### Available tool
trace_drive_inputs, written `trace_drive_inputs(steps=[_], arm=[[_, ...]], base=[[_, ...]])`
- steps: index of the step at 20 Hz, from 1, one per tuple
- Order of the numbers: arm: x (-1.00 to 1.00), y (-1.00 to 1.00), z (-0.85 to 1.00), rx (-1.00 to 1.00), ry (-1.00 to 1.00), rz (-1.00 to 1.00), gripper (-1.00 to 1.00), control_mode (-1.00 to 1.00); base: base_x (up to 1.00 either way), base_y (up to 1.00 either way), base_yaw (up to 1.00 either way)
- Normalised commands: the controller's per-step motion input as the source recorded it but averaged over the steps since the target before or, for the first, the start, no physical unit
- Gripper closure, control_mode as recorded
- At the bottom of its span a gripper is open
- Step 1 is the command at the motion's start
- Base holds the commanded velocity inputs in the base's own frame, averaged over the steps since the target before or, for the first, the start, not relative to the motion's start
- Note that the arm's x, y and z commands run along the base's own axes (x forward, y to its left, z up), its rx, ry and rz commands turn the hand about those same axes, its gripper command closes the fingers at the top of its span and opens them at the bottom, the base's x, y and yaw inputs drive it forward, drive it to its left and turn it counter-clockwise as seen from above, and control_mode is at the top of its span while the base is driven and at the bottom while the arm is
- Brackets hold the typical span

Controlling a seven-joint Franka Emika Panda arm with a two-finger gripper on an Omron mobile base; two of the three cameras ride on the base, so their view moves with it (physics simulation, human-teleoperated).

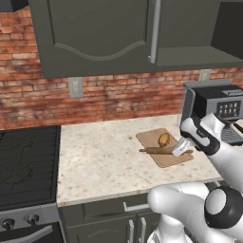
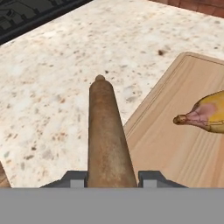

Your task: Open the cabinet, retrieve the rolling pin, and place it next to the meat on the cutting board to prepare for tenderizing.

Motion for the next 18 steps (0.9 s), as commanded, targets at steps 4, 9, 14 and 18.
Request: trace_drive_inputs(steps=[4, 9, 14, 18], arm=[[0.13, -0.18, -0.32, 0.00, 0.00, 0.04, 1.00, -1.00], [0.11, -0.21, -0.28, 0.00, 0.00, 0.04, 1.00, -1.00], [0.04, -0.19, -0.17, 0.00, 0.00, 0.05, 1.00, -1.00], [0.14, -0.05, -0.12, 0.00, 0.00, 0.05, -1.00, -1.00]], base=[[0.00, 0.00, 0.00], [0.00, 0.00, 0.00], [0.00, 0.00, 0.00], [0.00, 0.00, 0.00]])
